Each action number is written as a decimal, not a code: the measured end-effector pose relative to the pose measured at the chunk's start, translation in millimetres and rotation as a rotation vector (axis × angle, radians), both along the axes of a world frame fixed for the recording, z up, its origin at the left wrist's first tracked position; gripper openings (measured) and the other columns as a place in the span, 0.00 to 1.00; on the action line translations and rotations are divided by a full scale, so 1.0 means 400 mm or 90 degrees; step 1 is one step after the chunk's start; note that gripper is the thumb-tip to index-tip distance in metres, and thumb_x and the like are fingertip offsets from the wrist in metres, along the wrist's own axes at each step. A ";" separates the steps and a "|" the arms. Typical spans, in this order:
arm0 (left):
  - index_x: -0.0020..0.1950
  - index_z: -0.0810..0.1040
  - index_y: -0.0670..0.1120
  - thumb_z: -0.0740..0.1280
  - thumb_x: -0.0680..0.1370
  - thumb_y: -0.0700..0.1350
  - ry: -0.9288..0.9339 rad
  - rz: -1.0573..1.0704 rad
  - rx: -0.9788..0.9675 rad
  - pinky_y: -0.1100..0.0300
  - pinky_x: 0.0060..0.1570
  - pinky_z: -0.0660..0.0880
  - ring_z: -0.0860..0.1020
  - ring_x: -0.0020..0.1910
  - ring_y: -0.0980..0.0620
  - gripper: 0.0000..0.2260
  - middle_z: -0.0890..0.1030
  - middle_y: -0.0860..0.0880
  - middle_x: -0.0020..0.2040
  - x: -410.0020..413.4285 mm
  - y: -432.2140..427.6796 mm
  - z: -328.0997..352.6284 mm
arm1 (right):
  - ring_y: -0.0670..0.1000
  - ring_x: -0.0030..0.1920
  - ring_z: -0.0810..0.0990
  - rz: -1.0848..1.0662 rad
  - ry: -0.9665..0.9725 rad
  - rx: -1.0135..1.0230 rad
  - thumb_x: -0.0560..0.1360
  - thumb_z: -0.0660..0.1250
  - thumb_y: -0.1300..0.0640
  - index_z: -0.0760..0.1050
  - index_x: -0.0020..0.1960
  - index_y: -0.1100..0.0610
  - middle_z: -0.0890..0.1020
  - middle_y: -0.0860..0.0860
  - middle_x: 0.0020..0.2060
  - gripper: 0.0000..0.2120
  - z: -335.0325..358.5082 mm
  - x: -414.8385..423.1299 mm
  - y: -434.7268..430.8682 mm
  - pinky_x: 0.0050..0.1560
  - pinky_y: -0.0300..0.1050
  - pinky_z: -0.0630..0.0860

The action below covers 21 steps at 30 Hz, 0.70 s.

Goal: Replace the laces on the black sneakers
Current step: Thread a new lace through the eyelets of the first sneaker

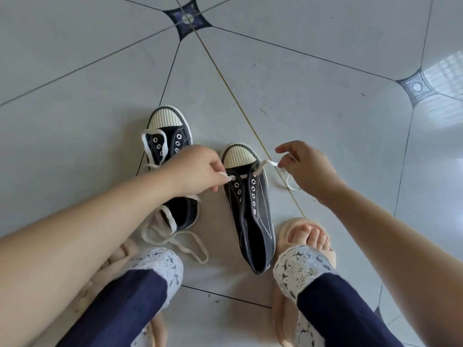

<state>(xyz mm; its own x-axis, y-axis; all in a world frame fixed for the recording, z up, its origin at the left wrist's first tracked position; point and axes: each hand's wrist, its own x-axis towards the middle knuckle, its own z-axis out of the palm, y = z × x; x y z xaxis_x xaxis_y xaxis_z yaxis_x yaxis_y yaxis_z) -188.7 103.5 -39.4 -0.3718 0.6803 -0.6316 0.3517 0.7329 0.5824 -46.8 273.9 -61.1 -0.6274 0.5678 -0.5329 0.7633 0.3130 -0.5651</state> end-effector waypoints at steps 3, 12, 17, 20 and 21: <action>0.40 0.78 0.46 0.69 0.73 0.42 -0.116 0.102 0.075 0.71 0.19 0.64 0.68 0.19 0.60 0.03 0.80 0.55 0.26 -0.041 0.034 0.101 | 0.45 0.31 0.69 -0.060 0.074 -0.137 0.77 0.56 0.65 0.78 0.52 0.53 0.81 0.44 0.36 0.15 0.075 -0.014 0.012 0.33 0.38 0.66; 0.47 0.77 0.43 0.63 0.77 0.38 -0.187 0.103 0.139 0.65 0.27 0.71 0.74 0.26 0.57 0.04 0.82 0.49 0.36 -0.047 0.097 0.393 | 0.44 0.29 0.72 -0.014 0.222 -0.286 0.80 0.53 0.66 0.76 0.50 0.50 0.82 0.47 0.36 0.16 0.387 -0.065 -0.026 0.34 0.37 0.67; 0.48 0.75 0.43 0.61 0.78 0.38 -0.230 0.149 0.167 0.69 0.24 0.70 0.74 0.24 0.58 0.04 0.81 0.47 0.36 -0.005 0.092 0.537 | 0.46 0.30 0.72 -0.035 0.306 -0.301 0.81 0.53 0.65 0.75 0.52 0.54 0.81 0.49 0.35 0.13 0.557 -0.064 -0.047 0.31 0.35 0.68; 0.50 0.76 0.42 0.61 0.78 0.38 -0.205 0.177 0.211 0.70 0.25 0.70 0.74 0.23 0.59 0.04 0.81 0.48 0.36 0.011 0.090 0.620 | 0.45 0.28 0.71 -0.068 0.361 -0.299 0.81 0.53 0.64 0.75 0.49 0.55 0.81 0.49 0.33 0.13 0.646 -0.060 -0.054 0.29 0.34 0.69; 0.50 0.75 0.43 0.61 0.78 0.38 -0.198 0.189 0.229 0.70 0.25 0.71 0.74 0.23 0.59 0.04 0.81 0.48 0.37 0.016 0.088 0.645 | 0.45 0.28 0.72 -0.077 0.375 -0.301 0.81 0.53 0.64 0.75 0.49 0.55 0.81 0.49 0.33 0.13 0.674 -0.058 -0.056 0.29 0.34 0.69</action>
<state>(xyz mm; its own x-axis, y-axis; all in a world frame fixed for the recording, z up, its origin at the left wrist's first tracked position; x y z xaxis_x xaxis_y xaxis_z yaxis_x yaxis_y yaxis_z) -182.4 138.9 218.7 -0.4139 0.7672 -0.4900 -0.0676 0.5109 0.8570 -70.1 251.4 208.4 -0.8310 0.4453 -0.3335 0.3086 -0.1297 -0.9423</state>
